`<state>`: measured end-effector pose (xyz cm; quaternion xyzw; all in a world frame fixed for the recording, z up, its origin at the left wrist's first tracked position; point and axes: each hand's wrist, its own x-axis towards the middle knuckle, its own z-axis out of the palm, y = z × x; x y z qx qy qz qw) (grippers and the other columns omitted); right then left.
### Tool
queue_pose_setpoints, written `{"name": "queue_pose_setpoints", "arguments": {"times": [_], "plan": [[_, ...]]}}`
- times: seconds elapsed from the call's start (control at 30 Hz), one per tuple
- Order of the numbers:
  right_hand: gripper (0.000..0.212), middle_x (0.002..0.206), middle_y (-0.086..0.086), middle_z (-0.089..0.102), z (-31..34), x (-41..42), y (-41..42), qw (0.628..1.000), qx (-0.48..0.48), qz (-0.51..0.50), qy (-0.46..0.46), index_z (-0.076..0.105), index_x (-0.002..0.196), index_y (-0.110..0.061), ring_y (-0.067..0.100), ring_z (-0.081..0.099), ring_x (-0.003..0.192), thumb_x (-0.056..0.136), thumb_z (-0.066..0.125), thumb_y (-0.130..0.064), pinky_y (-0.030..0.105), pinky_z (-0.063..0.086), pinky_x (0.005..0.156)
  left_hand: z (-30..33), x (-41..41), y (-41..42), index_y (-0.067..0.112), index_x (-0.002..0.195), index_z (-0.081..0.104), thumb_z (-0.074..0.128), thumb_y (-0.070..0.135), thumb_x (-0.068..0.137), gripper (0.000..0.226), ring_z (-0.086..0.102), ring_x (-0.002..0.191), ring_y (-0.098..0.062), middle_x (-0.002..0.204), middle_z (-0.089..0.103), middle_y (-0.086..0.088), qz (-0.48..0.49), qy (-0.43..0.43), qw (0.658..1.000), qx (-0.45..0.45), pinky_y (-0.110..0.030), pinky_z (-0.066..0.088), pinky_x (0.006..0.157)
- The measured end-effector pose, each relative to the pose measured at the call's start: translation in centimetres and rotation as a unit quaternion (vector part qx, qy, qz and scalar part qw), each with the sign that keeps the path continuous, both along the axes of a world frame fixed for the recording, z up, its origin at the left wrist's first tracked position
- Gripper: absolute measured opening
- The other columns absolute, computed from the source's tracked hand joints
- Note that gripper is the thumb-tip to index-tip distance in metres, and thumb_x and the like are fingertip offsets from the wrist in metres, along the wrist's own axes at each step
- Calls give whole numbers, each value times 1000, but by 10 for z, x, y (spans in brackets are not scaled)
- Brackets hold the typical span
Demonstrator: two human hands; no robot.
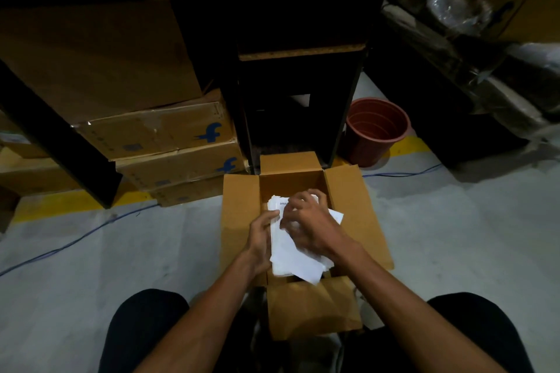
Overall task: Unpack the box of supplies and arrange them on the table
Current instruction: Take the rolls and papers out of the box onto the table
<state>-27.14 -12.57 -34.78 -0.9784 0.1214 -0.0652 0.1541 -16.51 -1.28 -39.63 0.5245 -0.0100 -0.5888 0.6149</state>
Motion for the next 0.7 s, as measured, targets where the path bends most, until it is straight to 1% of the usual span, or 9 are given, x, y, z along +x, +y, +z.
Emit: {"name": "queue_pose_setpoints", "arguments": {"times": [0.07, 0.17, 0.27, 0.33, 0.4, 0.5, 0.53, 0.6, 0.7], "plan": [[26, 126, -3, 52, -8, -2, 3, 998, -12, -41, -37, 68, 108, -35, 22, 38, 127, 82, 70, -36, 48, 28, 109, -1, -1, 1, 12, 113, 65, 56, 42, 75, 49, 63, 83, -33, 96, 68, -18, 7, 10, 1000, -5, -37, 50, 73], [53, 123, -2, 45, -8, -5, -3, 983, -42, -165, -68, 55, 108, -33, 20, 37, 120, 67, 72, -62, 42, 34, 101, 0, -2, 2, 13, 119, 64, 50, 30, 79, 46, 63, 90, -38, 105, 69, -20, 20, 24, 999, -6, -44, 52, 80], [72, 122, -3, 42, -3, -7, -14, 958, 55, -268, -89, 48, 114, -35, 15, 36, 114, 58, 70, -74, 34, 33, 95, -1, -2, 0, 11, 121, 61, 51, 16, 72, 50, 61, 99, -43, 110, 68, -22, 11, 32, 999, 6, -54, 50, 91], [76, 125, -2, 42, -3, -9, -22, 926, 165, -322, -111, 45, 124, -36, 15, 38, 117, 61, 75, -67, 35, 37, 96, 4, -4, -2, 10, 116, 63, 48, 10, 76, 43, 61, 101, -43, 110, 68, -22, 15, 46, 999, 9, -54, 48, 94], [77, 127, 1, 44, -1, -12, -31, 884, 278, -366, -87, 38, 132, -33, 20, 45, 117, 68, 78, -48, 40, 47, 94, 5, -2, -3, 11, 115, 64, 46, 8, 79, 41, 62, 101, -41, 111, 69, -20, 22, 58, 998, -2, -53, 50, 91], [67, 115, -3, 57, 2, -21, -38, 801, 468, -374, -15, 41, 135, -20, 15, 60, 99, 78, 76, -30, 32, 54, 79, 6, -3, -3, 11, 115, 64, 45, 5, 81, 39, 63, 98, -37, 106, 71, -17, 22, 54, 998, -16, -49, 53, 85], [58, 114, -4, 62, -1, -23, -40, 794, 485, -365, -1, 48, 130, -18, 14, 62, 97, 80, 74, -29, 31, 55, 78, 5, -3, -3, 12, 116, 63, 46, 4, 81, 39, 64, 99, -37, 105, 71, -17, 21, 50, 998, -17, -49, 54, 84], [41, 117, -2, 68, -8, -24, -41, 810, 474, -345, 4, 61, 123, -18, 12, 65, 96, 84, 70, -26, 29, 54, 77, 5, -4, -2, 13, 116, 61, 48, 3, 81, 39, 63, 100, -36, 106, 71, -16, 18, 41, 999, -11, -47, 56, 82], [34, 118, -4, 68, -13, -20, -37, 838, 434, -332, -13, 63, 122, -21, 10, 64, 98, 89, 66, -30, 25, 53, 74, 6, -5, -1, 14, 115, 62, 47, -1, 82, 39, 64, 102, -35, 106, 72, -14, 9, 32, 999, -9, -47, 56, 82]]}}
